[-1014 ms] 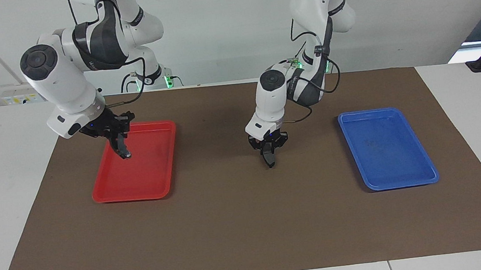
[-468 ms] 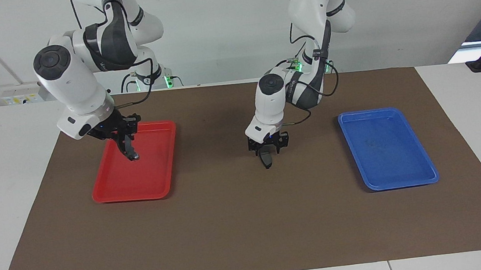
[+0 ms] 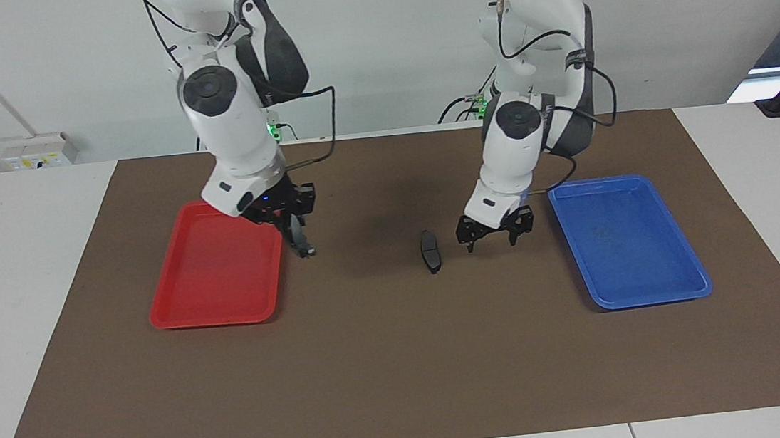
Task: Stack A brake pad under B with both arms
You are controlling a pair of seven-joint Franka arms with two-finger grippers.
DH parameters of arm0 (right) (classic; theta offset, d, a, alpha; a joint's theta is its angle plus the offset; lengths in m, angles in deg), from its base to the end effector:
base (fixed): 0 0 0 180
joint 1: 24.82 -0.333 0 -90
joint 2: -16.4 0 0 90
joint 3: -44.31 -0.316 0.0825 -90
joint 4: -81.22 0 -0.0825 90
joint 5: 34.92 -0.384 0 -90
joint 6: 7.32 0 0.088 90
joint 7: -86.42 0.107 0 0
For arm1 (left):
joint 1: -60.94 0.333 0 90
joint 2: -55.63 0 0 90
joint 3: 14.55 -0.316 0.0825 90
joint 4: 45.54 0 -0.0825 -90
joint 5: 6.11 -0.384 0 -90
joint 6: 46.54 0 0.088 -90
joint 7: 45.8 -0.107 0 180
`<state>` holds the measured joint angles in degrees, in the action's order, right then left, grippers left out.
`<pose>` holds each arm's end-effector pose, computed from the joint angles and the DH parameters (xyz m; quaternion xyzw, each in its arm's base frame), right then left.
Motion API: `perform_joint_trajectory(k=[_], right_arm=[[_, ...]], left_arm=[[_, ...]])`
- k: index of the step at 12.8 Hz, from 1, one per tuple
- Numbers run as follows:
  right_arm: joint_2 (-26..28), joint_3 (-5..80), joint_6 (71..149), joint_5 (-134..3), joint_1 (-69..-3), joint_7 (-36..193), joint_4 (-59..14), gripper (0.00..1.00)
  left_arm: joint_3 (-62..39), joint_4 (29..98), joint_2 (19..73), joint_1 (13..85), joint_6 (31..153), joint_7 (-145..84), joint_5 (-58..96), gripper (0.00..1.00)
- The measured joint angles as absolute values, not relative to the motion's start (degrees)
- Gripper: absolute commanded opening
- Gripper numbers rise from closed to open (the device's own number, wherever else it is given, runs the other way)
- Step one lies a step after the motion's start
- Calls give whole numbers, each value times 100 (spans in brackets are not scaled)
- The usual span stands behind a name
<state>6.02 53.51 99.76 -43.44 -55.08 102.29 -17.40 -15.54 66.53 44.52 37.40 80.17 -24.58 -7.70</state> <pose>0.5653 0.2359 0.4739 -0.9980 -0.0234 0.0323 0.0485 0.5569 -0.2307 0.3847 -0.9992 0.0198 -0.0334 0.0006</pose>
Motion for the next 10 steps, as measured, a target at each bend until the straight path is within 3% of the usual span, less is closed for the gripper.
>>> perform_joint_trajectory(k=[2,6,10], right_arm=[[176,5335,10532,-4556,-6157,11088,-1584,1],[-1314,5330,11489,-4573,-6933,11826,-778,4],[-1670,5357,11962,-4583,-6955,11829,-774,7]], left_arm=[[-1563,6650,4756,4256,7659,-3065,-770,100],[-1576,6641,5222,5078,7232,-3704,-771,100],[-1590,6312,5543,5748,6348,-4417,-765,100]])
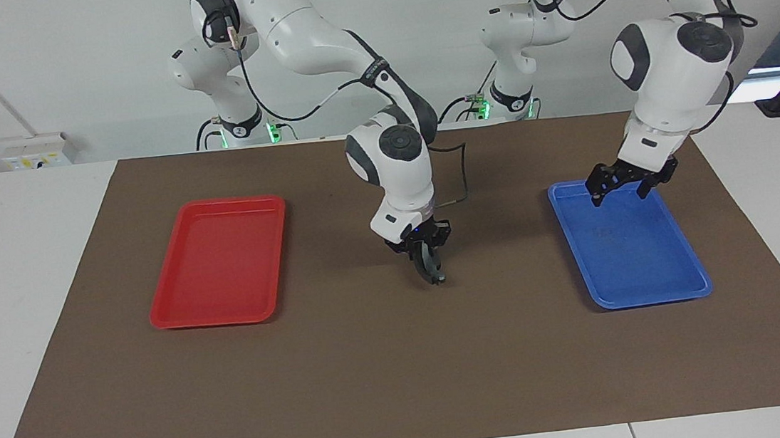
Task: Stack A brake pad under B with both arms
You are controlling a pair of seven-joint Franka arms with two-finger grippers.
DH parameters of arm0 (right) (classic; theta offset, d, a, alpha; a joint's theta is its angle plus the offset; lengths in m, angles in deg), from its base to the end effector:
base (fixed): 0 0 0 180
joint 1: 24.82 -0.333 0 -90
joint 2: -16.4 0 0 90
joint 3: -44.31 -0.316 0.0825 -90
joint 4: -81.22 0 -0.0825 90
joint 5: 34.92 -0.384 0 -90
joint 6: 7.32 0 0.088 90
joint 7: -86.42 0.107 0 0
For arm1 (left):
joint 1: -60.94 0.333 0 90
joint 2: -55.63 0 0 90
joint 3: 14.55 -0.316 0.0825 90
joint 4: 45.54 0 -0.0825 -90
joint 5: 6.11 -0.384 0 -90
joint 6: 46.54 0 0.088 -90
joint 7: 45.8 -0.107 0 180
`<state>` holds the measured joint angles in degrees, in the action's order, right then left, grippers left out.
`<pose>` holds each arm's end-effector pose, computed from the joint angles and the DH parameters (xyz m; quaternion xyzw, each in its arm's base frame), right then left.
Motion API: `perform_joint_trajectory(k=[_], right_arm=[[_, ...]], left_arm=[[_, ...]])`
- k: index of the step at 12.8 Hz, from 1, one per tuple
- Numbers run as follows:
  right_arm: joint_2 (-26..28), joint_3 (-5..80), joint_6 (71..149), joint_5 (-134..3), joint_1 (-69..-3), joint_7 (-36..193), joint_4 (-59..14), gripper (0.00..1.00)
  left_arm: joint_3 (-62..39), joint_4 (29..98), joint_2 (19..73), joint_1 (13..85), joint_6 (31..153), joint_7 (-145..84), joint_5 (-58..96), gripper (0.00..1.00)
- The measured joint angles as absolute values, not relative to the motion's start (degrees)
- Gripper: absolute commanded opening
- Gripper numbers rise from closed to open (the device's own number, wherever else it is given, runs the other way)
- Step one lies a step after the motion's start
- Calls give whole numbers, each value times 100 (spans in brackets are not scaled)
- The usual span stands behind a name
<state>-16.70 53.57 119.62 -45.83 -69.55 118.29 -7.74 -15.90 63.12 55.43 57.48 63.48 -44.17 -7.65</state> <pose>0.5626 0.4300 0.3239 -0.9982 0.0073 -0.0197 0.0556 0.5635 -0.0189 0.4975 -0.9998 0.0087 -0.0105 0.0124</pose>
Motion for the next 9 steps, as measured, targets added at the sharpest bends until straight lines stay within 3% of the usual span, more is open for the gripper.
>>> perform_joint_trajectory(k=[5,9], right_arm=[[-1620,5326,12365,-4587,-7068,11829,-1151,10],[-1561,5311,12135,-4588,-7076,11829,-1248,10]], left_arm=[[-1589,4885,5576,5906,4766,-4467,-724,100],[-1606,4369,5521,5989,4063,-4595,-724,100]])
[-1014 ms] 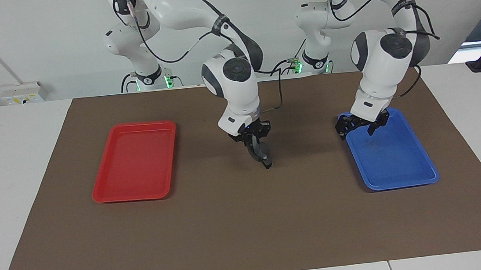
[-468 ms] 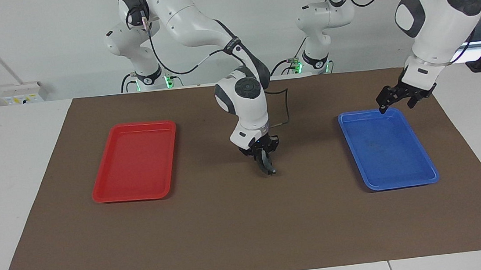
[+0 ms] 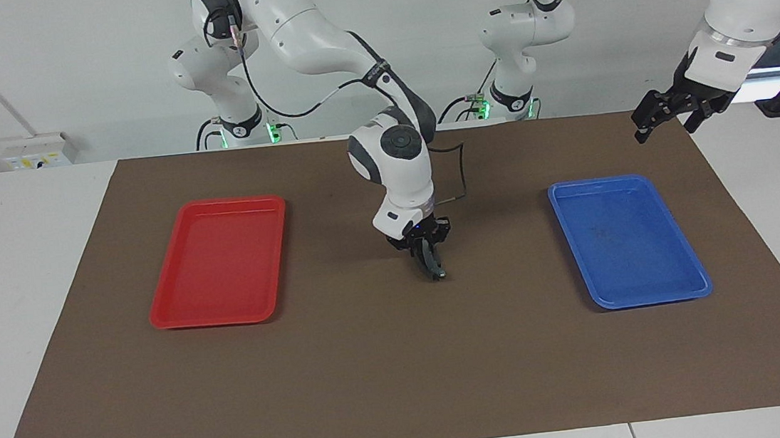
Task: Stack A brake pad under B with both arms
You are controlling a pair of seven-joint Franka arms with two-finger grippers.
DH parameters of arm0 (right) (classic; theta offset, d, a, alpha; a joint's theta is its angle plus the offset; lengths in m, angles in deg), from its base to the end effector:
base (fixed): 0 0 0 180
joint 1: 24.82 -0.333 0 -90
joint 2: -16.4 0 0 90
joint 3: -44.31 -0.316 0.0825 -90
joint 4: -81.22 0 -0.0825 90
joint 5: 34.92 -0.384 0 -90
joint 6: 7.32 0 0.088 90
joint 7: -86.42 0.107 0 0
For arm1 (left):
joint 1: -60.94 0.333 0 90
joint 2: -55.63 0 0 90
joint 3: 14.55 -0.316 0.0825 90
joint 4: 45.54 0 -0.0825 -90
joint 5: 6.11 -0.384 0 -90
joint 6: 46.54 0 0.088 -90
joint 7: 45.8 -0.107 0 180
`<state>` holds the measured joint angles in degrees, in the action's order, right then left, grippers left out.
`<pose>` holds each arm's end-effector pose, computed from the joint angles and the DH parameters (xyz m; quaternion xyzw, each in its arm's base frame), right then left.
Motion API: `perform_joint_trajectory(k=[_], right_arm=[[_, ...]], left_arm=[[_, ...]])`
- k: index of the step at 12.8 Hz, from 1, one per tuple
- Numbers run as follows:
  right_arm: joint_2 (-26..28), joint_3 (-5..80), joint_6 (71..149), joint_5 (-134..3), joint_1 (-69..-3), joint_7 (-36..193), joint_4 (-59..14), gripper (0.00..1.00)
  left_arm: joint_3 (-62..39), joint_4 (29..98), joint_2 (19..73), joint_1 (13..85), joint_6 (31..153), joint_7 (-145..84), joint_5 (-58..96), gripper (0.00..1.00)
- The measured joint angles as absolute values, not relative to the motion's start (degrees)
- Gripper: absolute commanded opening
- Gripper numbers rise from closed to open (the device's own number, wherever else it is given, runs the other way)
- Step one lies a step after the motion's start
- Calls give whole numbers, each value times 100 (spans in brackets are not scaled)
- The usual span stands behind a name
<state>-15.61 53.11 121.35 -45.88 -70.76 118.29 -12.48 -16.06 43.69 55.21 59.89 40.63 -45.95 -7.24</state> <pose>0.5395 0.4322 0.3015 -0.9989 -0.0011 -0.0045 0.0469 0.5516 0.0066 0.6225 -0.9997 -0.0030 0.0217 0.0098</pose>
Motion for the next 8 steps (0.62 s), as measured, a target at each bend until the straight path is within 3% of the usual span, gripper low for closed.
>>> perform_joint_trajectory(k=[8], right_arm=[[-1533,5301,11782,-4588,-7210,11828,-1162,16]], left_arm=[[-1605,4495,5513,6036,4054,-4754,-721,100]])
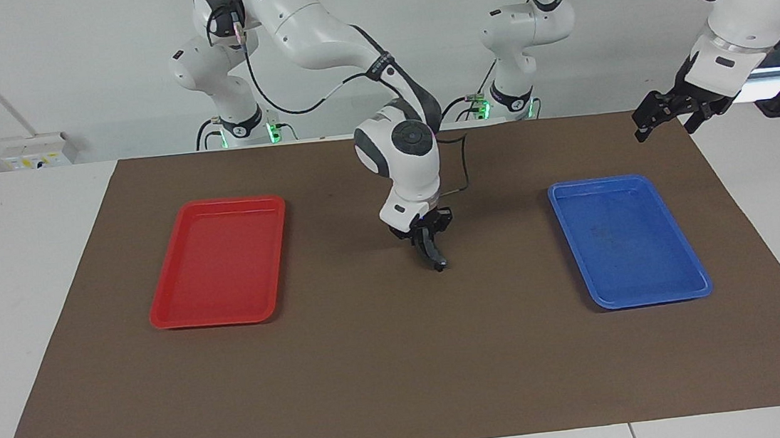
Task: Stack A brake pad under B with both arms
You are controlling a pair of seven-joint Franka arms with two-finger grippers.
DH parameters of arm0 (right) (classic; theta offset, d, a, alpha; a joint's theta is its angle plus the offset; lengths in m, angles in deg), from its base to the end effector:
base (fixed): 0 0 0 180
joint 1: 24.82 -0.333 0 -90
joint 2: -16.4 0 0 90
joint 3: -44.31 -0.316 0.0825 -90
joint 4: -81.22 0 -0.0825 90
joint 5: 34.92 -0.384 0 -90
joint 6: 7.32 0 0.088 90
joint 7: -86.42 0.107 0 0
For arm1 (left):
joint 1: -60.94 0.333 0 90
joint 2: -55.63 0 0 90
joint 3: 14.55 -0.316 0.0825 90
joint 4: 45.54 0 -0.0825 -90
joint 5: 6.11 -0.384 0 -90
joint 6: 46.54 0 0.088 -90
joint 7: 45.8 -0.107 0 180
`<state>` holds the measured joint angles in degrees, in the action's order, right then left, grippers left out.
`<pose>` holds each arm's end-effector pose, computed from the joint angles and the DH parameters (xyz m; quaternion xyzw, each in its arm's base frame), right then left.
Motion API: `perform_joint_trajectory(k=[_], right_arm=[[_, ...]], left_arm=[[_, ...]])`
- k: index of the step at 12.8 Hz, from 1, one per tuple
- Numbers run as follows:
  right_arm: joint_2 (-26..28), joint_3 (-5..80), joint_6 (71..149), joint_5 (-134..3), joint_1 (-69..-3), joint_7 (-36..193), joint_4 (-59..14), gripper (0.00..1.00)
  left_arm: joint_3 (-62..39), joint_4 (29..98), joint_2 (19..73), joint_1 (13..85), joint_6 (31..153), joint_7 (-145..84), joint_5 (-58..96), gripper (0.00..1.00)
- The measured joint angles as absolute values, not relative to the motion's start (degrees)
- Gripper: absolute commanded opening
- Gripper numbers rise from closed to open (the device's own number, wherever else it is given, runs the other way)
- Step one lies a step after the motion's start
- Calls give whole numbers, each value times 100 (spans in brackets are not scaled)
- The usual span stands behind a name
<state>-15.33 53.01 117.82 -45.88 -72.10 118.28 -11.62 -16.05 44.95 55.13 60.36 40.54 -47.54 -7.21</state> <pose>0.5257 0.4453 0.3059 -0.9991 -0.0157 0.0149 0.0371 0.5510 0.0109 0.6114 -0.9993 0.0070 0.0343 0.0089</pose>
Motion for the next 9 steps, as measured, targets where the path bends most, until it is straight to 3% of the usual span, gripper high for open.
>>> perform_joint_trajectory(k=[1,3,4,9], right_arm=[[-1533,5304,11784,-4588,-7209,11828,-1162,27],[-1532,5304,11830,-4588,-7209,11828,-1170,82],[-1532,5305,11901,-4588,-7209,11828,-1186,100],[-1452,5356,11968,-4526,-7179,11823,-1156,100]], left_arm=[[-1605,4495,5513,6037,4054,-4754,-721,100],[-1610,4495,5513,6042,4052,-4754,-721,100],[-1611,4495,5513,6043,4050,-4754,-721,100],[-1591,4496,5513,6025,4050,-4767,-719,100]])
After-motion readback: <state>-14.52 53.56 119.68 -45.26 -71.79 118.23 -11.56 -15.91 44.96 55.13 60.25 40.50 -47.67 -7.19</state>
